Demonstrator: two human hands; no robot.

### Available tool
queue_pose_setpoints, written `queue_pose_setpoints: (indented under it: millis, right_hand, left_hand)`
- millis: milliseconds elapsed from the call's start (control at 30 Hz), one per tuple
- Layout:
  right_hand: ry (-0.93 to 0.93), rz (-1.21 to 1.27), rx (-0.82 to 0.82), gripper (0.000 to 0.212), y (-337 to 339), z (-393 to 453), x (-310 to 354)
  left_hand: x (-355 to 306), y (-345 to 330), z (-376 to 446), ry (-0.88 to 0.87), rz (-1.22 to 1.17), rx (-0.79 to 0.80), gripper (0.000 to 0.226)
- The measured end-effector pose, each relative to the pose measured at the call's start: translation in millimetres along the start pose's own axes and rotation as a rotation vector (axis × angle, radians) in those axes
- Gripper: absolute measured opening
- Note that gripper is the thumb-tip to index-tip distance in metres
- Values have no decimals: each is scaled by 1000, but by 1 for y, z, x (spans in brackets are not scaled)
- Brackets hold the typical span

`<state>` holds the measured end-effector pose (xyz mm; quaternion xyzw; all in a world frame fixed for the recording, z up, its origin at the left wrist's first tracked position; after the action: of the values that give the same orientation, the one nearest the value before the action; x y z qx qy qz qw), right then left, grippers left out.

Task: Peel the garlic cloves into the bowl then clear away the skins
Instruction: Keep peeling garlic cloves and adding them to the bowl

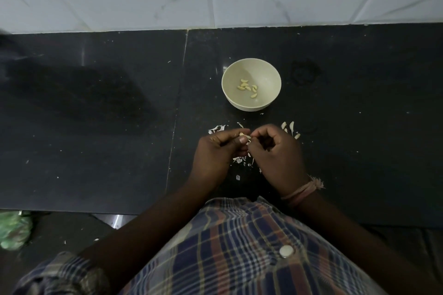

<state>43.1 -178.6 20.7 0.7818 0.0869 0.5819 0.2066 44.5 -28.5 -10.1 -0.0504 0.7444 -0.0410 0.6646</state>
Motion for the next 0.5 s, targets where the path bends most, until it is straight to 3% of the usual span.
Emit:
queue_pose_setpoints:
  millis: [267,500]
  right_hand:
    - [10,-34,-28,8,2,-2,7]
    - [-75,56,43,14,-3,-2,7]
  left_hand:
    - [-1,-4,-1,-8,-87,-16,21]
    - [10,-6,-1,90,-241,-52,22]
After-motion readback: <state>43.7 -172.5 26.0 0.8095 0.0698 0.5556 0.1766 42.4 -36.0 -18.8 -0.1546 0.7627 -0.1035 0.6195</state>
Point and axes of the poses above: each hand's wrist, its own z-axis towards the middle knuckle, its own y-axis out of the back of the hand, x = y × z, the point moved 9 cm from there along z, towards the middle knuckle, and after that the axes turned 14 degrees about -y, right-handed, at the moved point
